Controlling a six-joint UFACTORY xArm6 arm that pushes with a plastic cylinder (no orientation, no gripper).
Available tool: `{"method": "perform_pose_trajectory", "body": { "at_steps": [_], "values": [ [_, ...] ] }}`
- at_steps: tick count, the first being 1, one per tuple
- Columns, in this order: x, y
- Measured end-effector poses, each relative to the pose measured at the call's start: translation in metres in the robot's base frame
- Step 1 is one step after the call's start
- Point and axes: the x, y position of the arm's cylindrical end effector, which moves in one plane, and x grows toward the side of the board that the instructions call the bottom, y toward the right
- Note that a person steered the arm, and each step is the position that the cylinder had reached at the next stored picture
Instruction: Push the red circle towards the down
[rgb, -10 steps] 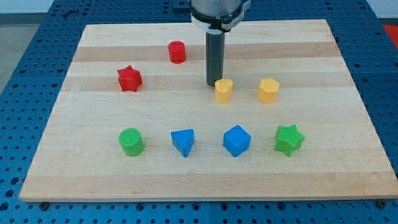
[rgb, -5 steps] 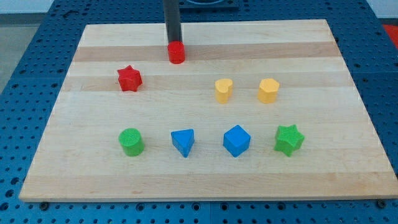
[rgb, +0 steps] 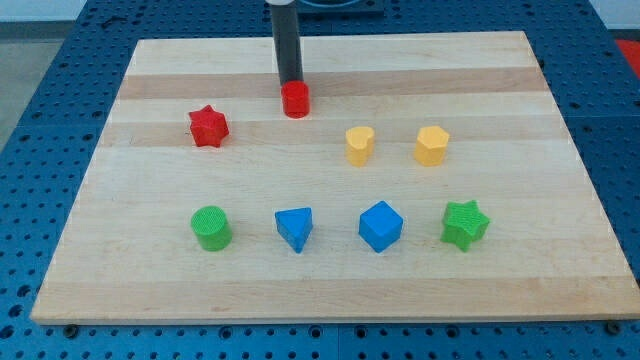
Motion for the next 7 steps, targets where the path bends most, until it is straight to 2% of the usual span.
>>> {"method": "perform_pose_trajectory", "body": {
  "at_steps": [4,7],
  "values": [
    [0.052,0.005],
    [0.075,0.003]
  ]
}}
